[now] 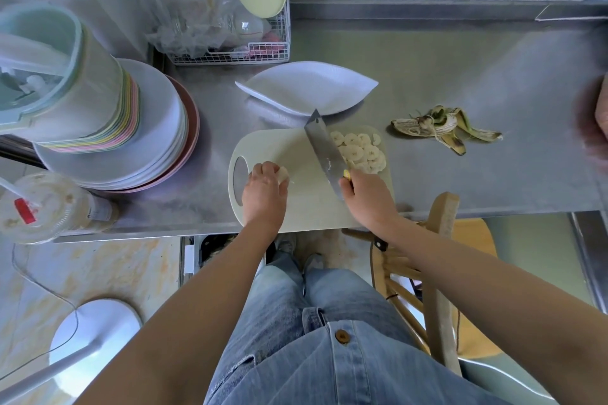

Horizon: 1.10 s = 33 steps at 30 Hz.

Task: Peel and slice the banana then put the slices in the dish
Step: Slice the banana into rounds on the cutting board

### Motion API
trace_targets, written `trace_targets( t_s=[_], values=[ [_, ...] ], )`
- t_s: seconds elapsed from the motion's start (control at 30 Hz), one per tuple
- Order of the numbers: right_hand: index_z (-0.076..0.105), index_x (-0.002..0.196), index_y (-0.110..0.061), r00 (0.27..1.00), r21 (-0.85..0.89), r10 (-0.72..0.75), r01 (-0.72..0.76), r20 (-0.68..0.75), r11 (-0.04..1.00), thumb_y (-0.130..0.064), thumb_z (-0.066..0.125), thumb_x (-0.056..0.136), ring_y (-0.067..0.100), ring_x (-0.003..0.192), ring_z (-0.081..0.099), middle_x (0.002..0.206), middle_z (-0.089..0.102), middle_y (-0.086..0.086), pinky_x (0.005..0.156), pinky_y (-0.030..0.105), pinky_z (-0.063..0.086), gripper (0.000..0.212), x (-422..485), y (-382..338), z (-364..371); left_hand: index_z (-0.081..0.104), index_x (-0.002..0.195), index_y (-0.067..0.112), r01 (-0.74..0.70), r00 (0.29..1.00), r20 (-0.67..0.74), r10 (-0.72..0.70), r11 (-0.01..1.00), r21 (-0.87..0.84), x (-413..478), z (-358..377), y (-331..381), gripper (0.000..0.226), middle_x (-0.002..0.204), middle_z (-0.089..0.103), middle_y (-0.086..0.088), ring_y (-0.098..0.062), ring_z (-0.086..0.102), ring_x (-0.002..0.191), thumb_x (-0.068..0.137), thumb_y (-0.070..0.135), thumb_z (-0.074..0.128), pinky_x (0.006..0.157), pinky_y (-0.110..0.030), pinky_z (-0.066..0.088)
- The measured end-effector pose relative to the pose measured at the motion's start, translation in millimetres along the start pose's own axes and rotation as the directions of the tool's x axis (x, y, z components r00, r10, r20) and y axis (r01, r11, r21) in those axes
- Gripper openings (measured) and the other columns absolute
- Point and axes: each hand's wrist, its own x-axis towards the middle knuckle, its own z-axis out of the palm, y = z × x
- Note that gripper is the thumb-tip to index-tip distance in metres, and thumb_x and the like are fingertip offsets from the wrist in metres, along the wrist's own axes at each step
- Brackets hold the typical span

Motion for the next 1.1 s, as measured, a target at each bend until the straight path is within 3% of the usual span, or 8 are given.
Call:
trace_targets(
  t_s=[0.2, 0.37, 0.47, 0.63, 0.8, 0.93, 1.1],
  values=[
    [0.035, 0.071, -0.014, 0.989, 0.009, -0.123, 0.123, 0.085, 0.992, -0.025, 0.038, 0.098, 0.019, 0.050, 0.034, 0.054, 0.031, -0.001, 0.052, 0.032, 0.024, 0.030, -6, -14, 9, 0.052, 0.119, 0.006, 0.015, 1.000, 0.002, -0.015, 1.000, 0.028, 1, 0, 1, 0.029, 0.119, 0.055, -0.011, -0.028, 0.054, 0.106, 0.096, 0.024, 0.053, 0.083, -0.035, 0.042],
    [0.041, 0.076, -0.011, 1.000, 0.011, 0.022, -0.022, 0.020, 1.000, -0.026, 0.038, 0.099, 0.023, 0.062, 0.045, 0.064, 0.045, 0.006, 0.058, 0.033, 0.031, 0.028, 1, 5, -4, 0.054, 0.115, 0.008, 0.012, 1.000, -0.028, -0.012, 1.000, -0.014, 0, 1, 1, 0.027, 0.115, 0.057, -0.010, -0.027, 0.056, 0.102, 0.094, 0.025, 0.056, 0.079, -0.034, 0.043],
    [0.041, 0.073, -0.012, 0.999, 0.017, -0.022, 0.021, 0.035, 1.000, -0.027, 0.039, 0.099, 0.023, 0.059, 0.044, 0.060, 0.041, 0.003, 0.058, 0.033, 0.031, 0.030, 2, 5, -6, 0.056, 0.113, 0.012, -0.008, 0.999, -0.045, 0.006, 0.999, -0.039, 0, 3, 4, 0.027, 0.113, 0.060, -0.006, -0.025, 0.056, 0.103, 0.092, 0.029, 0.059, 0.075, -0.034, 0.043],
    [0.025, 0.060, -0.021, 0.993, 0.012, -0.083, 0.082, 0.087, 0.997, -0.025, 0.040, 0.097, 0.015, 0.048, 0.034, 0.053, 0.032, 0.000, 0.055, 0.034, 0.028, 0.040, -2, -3, -5, 0.057, 0.113, 0.017, -0.040, 0.999, -0.013, 0.040, 0.999, -0.003, 4, 8, 22, 0.026, 0.112, 0.061, 0.000, -0.020, 0.052, 0.109, 0.092, 0.032, 0.059, 0.077, -0.034, 0.045],
    [0.039, 0.076, -0.013, 0.998, 0.009, 0.052, -0.052, 0.042, 0.999, -0.028, 0.038, 0.099, 0.023, 0.063, 0.043, 0.059, 0.034, -0.003, 0.059, 0.033, 0.030, 0.027, 1, 10, -12, 0.057, 0.114, 0.018, -0.003, 1.000, 0.021, 0.002, 0.999, 0.037, 9, 11, 18, 0.027, 0.111, 0.062, -0.002, -0.021, 0.050, 0.110, 0.091, 0.032, 0.061, 0.078, -0.033, 0.044],
    [0.036, 0.069, -0.016, 0.998, 0.057, -0.033, 0.030, 0.048, 0.998, -0.028, 0.040, 0.098, 0.022, 0.057, 0.042, 0.056, 0.035, -0.002, 0.057, 0.033, 0.029, 0.032, -1, 6, -13, 0.057, 0.117, 0.020, 0.004, 0.997, 0.074, -0.005, 1.000, 0.020, 10, 10, 11, 0.037, 0.112, 0.062, 0.001, -0.020, 0.049, 0.113, 0.085, 0.033, 0.069, 0.080, -0.033, 0.045],
    [0.040, 0.071, -0.014, 0.990, 0.067, -0.133, 0.130, 0.039, 0.989, -0.028, 0.040, 0.097, 0.019, 0.049, 0.039, 0.053, 0.036, -0.001, 0.050, 0.030, 0.026, 0.030, -4, -11, -18, 0.061, 0.112, 0.020, 0.037, 0.999, 0.007, -0.037, 0.998, -0.051, 3, 7, 4, 0.032, 0.104, 0.066, 0.004, -0.018, 0.057, 0.102, 0.083, 0.029, 0.071, 0.078, -0.035, 0.050]
  ],
)
